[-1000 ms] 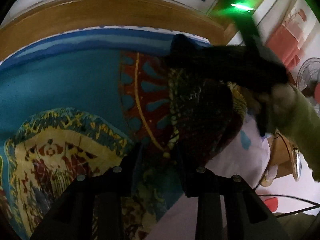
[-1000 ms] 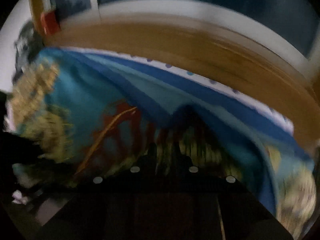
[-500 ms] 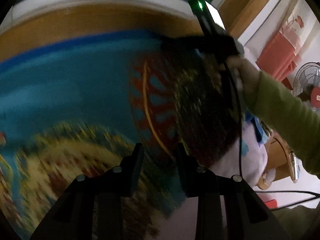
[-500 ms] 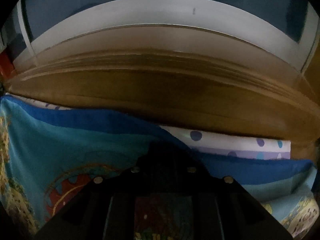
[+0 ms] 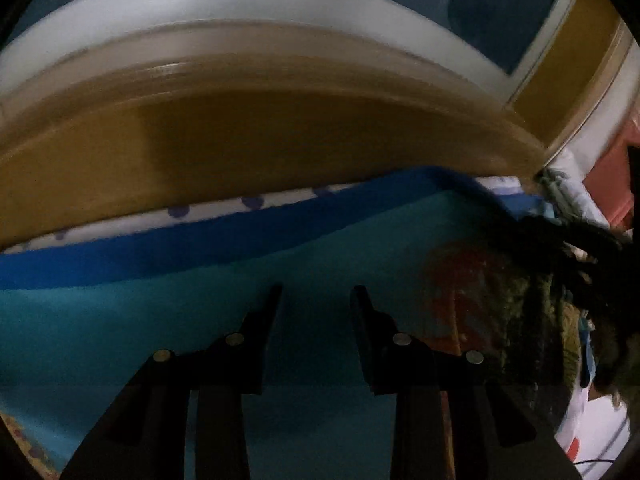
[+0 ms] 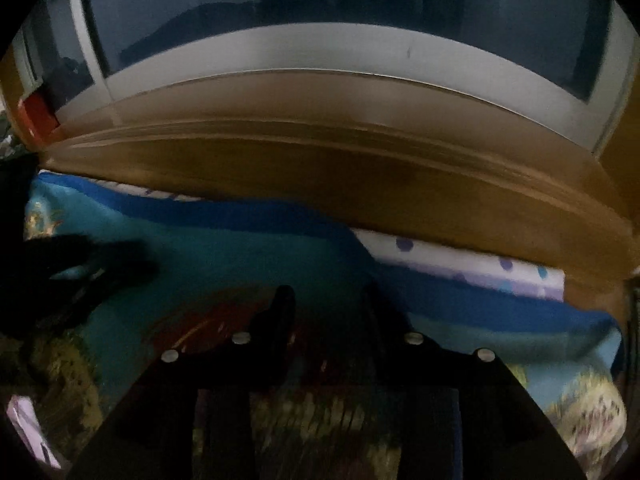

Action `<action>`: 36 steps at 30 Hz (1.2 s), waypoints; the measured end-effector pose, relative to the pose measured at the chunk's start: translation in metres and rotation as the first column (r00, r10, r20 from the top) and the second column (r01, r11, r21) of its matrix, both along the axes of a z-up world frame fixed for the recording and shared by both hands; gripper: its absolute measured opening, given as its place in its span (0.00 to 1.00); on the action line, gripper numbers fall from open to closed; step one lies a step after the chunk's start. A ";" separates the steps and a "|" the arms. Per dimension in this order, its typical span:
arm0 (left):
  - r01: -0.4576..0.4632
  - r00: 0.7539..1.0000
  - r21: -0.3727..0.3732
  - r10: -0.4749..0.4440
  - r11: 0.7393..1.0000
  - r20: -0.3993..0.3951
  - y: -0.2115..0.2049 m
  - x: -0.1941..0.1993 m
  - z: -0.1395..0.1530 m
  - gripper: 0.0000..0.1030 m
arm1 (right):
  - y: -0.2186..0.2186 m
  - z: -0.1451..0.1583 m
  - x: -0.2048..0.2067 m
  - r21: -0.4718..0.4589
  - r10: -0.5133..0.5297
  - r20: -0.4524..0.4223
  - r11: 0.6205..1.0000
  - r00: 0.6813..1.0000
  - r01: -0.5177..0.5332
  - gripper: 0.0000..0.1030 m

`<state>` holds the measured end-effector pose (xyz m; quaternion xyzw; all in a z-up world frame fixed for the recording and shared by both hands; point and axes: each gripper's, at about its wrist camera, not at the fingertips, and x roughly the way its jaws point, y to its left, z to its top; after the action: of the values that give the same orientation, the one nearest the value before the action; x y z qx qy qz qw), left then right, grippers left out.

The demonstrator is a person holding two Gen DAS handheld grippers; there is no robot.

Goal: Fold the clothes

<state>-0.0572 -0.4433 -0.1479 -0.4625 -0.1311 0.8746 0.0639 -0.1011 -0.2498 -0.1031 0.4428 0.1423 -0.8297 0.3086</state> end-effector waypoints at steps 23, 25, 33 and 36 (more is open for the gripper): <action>-0.082 0.996 -0.042 0.084 0.996 0.032 0.025 0.194 0.033 0.32 | 0.175 -0.041 0.116 -0.360 -0.244 0.461 0.827 0.853 0.431 0.50; -0.118 0.992 -0.057 0.120 0.991 0.034 0.027 0.210 0.037 0.32 | 0.171 -0.046 0.112 -0.384 -0.222 0.467 0.821 0.856 0.423 0.50; -0.313 0.946 -0.103 0.320 0.944 0.052 0.001 0.279 0.042 0.32 | 0.155 -0.059 0.115 -0.463 -0.155 0.494 0.785 0.855 0.410 0.50; -0.344 0.934 -0.118 0.352 0.932 0.063 -0.009 0.290 0.037 0.32 | 0.149 -0.060 0.116 -0.473 -0.152 0.472 0.788 0.869 0.394 0.50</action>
<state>0.2325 -0.4519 -0.1106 -0.4706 -0.1675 0.8577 -0.1220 0.0150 -0.1004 -0.1634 0.5135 -0.2396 -0.7593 0.3199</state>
